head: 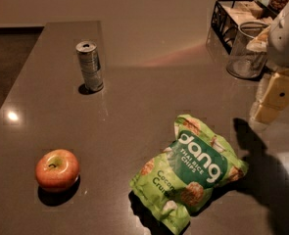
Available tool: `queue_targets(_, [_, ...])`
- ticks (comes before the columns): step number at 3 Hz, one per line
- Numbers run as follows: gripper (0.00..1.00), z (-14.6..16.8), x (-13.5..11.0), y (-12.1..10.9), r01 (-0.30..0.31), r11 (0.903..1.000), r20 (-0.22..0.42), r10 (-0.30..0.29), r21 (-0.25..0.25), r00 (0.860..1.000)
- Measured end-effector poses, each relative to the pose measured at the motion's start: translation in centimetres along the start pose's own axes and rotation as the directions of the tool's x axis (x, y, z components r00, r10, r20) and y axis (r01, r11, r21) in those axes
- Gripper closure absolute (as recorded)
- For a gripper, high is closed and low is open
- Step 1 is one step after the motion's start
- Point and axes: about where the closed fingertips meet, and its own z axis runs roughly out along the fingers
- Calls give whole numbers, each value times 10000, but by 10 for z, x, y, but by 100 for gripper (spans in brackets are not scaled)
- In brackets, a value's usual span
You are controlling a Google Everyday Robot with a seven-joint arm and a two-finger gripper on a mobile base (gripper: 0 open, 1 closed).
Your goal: Move apple near redbull can
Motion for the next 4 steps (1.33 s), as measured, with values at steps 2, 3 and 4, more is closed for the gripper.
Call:
queue_targets(2, [0, 7, -16, 2, 167, 9998, 258, -165, -59, 9995])
queue_targets(3, [0, 15, -43, 16, 698, 9974, 616, -685, -198, 9957])
queue_targets(4, [0, 25, -99, 41, 1447, 9867, 1725, -1302, -744, 9764])
